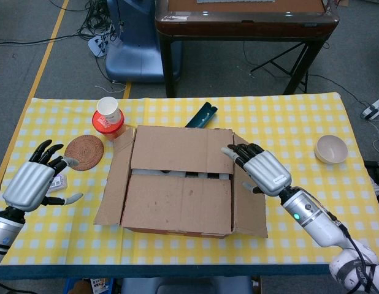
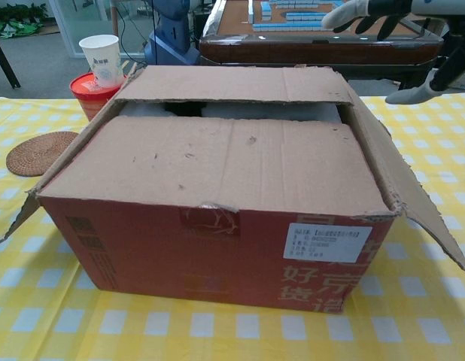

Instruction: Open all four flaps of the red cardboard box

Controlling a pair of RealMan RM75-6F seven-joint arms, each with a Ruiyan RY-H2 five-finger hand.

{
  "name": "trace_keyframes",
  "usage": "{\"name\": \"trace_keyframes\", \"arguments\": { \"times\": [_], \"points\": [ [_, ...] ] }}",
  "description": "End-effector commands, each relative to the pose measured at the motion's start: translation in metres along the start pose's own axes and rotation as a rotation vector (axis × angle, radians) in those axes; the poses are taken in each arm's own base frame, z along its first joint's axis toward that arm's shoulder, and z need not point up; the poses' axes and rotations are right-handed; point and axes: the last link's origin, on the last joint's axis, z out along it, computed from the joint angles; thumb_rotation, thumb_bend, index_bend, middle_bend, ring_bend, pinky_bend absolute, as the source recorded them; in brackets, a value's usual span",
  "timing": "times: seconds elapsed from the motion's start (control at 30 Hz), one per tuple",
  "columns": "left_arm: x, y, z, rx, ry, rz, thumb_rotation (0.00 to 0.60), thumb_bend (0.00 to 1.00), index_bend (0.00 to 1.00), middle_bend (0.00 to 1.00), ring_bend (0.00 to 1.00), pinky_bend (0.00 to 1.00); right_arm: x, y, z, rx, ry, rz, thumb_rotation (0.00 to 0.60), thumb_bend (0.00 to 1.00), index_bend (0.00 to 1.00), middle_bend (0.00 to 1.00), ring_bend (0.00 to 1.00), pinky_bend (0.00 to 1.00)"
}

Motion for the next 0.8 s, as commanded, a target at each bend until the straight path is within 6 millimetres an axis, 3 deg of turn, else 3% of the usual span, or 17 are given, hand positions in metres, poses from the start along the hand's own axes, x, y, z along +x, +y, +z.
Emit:
{"name": "trace_keyframes", "arguments": {
  "times": [0.03,0.43,0.8],
  "points": [
    [-0.003,-0.005,-0.004,0.017,-0.014,-0.001,0.363,0.12,0.38,0.37,0.12,0.0,-0.003,-0.009,0.013,0.015,-0.008,0.0,0.6,0.22,0.03,0.06,0.08,0.18],
    [-0.008,-0.01,-0.016,0.034,-0.026,0.003,0.369,0.12,0.38,0.37,0.12,0.0,-0.01,-0.03,0.054,0.032,-0.024,-0.002,0.6,0.22,0.0,0.01,0.04,0.15],
    [-0.013,-0.009,-0.021,0.027,-0.038,-0.006,0.367,0.12,0.39,0.37,0.12,0.0,-0.018,-0.039,0.079,0.03,-0.027,-0.025,0.6,0.22,0.0,0.01,0.04,0.15]
  ]
}}
